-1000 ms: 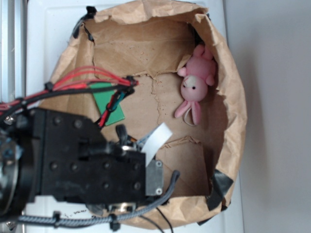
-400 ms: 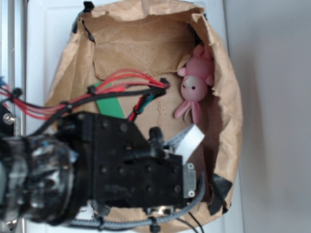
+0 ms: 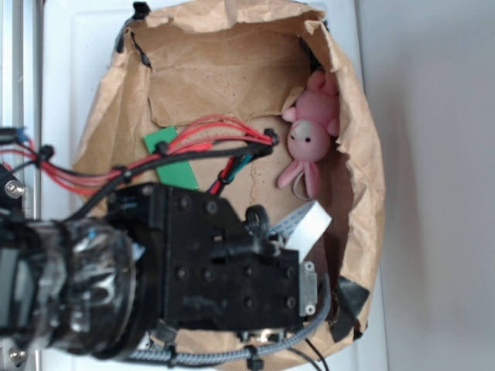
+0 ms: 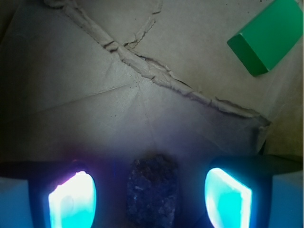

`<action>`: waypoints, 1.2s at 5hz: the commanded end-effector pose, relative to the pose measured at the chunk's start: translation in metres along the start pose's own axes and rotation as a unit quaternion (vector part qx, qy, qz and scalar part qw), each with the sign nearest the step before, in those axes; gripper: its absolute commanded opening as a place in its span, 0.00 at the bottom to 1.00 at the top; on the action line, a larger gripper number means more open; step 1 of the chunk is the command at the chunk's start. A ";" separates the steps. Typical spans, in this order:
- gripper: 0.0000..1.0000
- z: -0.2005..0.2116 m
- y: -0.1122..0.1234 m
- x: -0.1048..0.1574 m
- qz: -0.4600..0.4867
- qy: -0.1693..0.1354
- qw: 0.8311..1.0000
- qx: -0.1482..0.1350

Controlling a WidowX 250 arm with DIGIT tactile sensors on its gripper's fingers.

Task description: Grab the rock.

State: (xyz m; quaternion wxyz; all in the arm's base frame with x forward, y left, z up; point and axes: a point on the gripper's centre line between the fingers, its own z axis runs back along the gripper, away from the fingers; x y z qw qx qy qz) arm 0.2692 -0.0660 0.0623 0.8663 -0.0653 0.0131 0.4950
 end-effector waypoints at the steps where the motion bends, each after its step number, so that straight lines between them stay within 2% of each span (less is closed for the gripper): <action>1: 1.00 0.010 0.001 -0.008 -0.013 0.000 1.000 -0.019; 4: 1.00 -0.012 -0.007 -0.025 -0.014 0.012 1.000 -0.005; 6: 1.00 -0.024 -0.008 -0.035 -0.021 0.016 1.000 0.016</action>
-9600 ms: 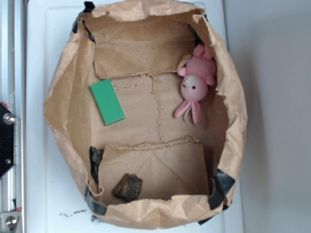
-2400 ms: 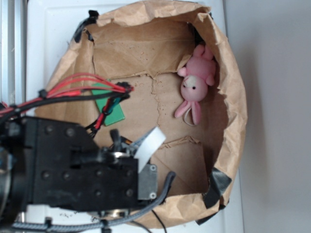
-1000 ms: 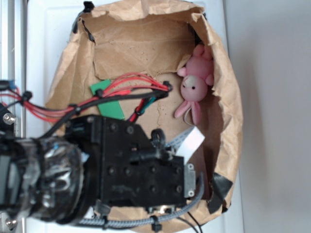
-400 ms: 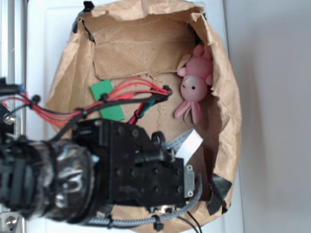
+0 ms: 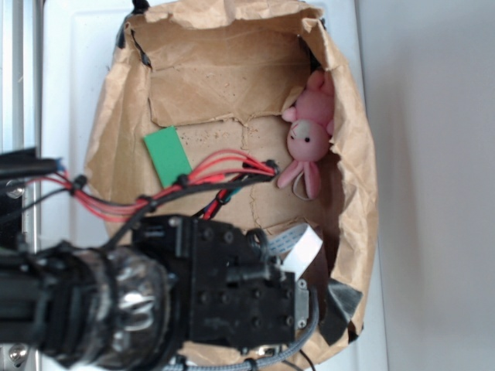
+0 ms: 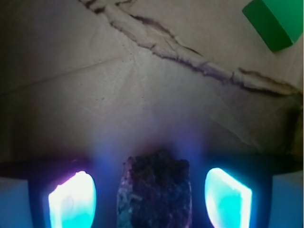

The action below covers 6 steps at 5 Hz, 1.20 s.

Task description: Grab the rock.

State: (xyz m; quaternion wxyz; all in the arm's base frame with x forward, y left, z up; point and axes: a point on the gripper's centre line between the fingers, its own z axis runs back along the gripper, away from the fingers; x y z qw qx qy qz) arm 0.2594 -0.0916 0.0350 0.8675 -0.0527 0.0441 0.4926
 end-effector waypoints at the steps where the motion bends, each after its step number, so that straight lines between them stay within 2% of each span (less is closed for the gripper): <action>1: 1.00 0.007 0.005 -0.021 -0.039 0.000 0.999 -0.002; 2: 1.00 0.013 0.005 -0.019 -0.047 0.008 0.999 -0.002; 5: 1.00 0.003 -0.001 -0.021 -0.043 0.004 0.999 0.014; 6: 0.00 -0.001 0.002 -0.023 -0.032 0.001 0.999 0.014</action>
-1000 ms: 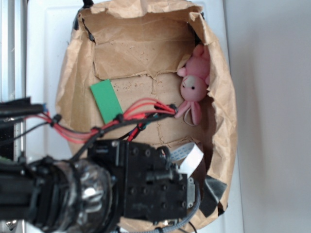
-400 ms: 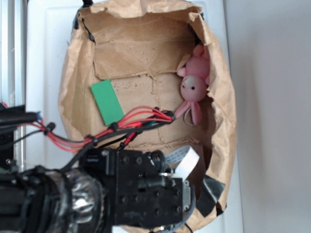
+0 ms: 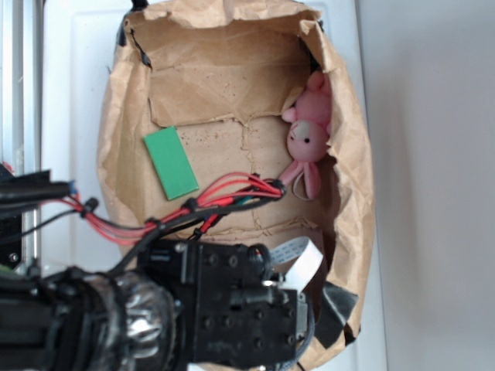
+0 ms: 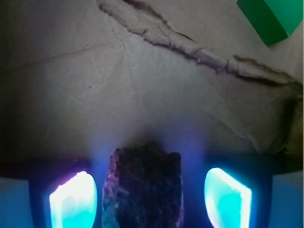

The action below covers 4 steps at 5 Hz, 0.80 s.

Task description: Grab the rock.

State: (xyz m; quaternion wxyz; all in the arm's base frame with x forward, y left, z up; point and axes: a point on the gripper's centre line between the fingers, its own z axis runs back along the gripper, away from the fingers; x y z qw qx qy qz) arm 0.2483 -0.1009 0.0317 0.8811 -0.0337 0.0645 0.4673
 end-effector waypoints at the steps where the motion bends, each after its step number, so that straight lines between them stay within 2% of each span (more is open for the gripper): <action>1: 0.00 0.004 0.005 -0.015 0.000 -0.014 1.000 -0.019; 3: 0.00 0.003 0.003 -0.007 0.008 -0.022 1.000 -0.019; 4: 0.00 0.005 0.004 -0.015 -0.020 -0.036 0.999 -0.027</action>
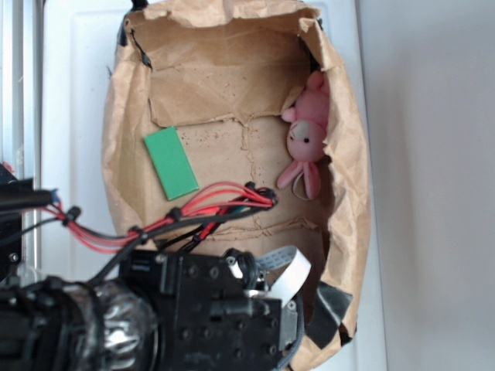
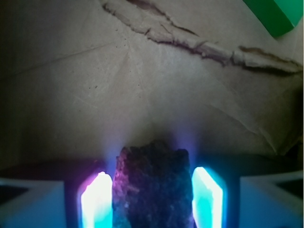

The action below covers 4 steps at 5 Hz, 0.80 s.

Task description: Grab the rock.

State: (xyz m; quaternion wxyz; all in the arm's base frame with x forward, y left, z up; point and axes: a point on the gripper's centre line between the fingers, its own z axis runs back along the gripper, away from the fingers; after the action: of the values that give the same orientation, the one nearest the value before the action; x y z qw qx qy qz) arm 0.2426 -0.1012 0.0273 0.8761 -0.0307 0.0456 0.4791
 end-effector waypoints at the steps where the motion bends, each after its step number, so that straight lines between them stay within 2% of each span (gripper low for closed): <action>1: 0.00 0.042 0.017 0.026 -0.081 -0.044 0.995 -0.025; 2: 0.00 0.079 0.025 0.062 -0.109 -0.064 0.992 -0.031; 3: 0.00 0.103 0.033 0.091 -0.119 -0.068 0.990 -0.012; 4: 0.00 0.127 0.042 0.104 -0.149 -0.111 0.982 -0.044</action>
State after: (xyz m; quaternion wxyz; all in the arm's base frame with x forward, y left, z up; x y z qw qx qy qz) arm 0.2650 0.0132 0.1164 0.9405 -0.0135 -0.0376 0.3375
